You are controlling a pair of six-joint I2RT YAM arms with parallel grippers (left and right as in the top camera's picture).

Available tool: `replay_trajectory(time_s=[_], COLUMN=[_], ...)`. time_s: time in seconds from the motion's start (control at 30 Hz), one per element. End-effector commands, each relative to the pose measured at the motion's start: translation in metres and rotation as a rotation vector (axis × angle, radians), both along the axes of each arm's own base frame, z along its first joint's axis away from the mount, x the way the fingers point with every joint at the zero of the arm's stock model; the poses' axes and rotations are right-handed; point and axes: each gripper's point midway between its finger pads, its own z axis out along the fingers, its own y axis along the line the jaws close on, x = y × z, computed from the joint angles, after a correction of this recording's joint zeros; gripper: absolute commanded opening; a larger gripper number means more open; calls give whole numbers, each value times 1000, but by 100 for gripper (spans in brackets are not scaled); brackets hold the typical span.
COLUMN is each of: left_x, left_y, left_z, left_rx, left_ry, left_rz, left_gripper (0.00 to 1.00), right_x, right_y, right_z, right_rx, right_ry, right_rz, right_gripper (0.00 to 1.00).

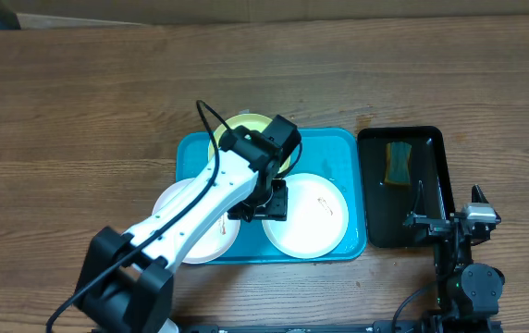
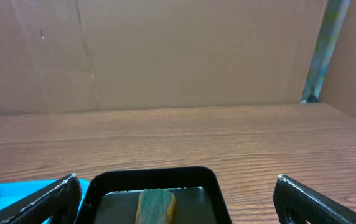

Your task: Clean dirty plates on tray and stack at the side

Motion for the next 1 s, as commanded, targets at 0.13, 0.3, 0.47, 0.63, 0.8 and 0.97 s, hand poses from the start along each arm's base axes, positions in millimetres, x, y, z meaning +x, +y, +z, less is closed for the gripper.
replay_trajectory(time_s=[0.13, 0.3, 0.47, 0.63, 0.8, 0.97], left_x=[1, -2, 4, 7, 10, 17], left_y=[3, 3, -1, -4, -5, -10], left_z=[-28, -42, -49, -50, -50, -42], left_rx=[77, 97, 87, 74, 59, 35], left_ry=[63, 112, 99, 87, 75, 42], left_rz=[27, 28, 28, 7, -45, -53], left_gripper=[56, 55, 43, 50, 55, 54], right_x=[0, 0, 0, -1, -7, -13], right_y=[-3, -3, -3, 32, 47, 47], right_z=[-2, 1, -1, 24, 41, 63], right_rx=[4, 4, 4, 2, 179, 209], right_ry=[-3, -16, -8, -108, -116, 5], right_rz=[-15, -15, -13, 188, 287, 276], right_gripper=[100, 100, 100, 100, 100, 100])
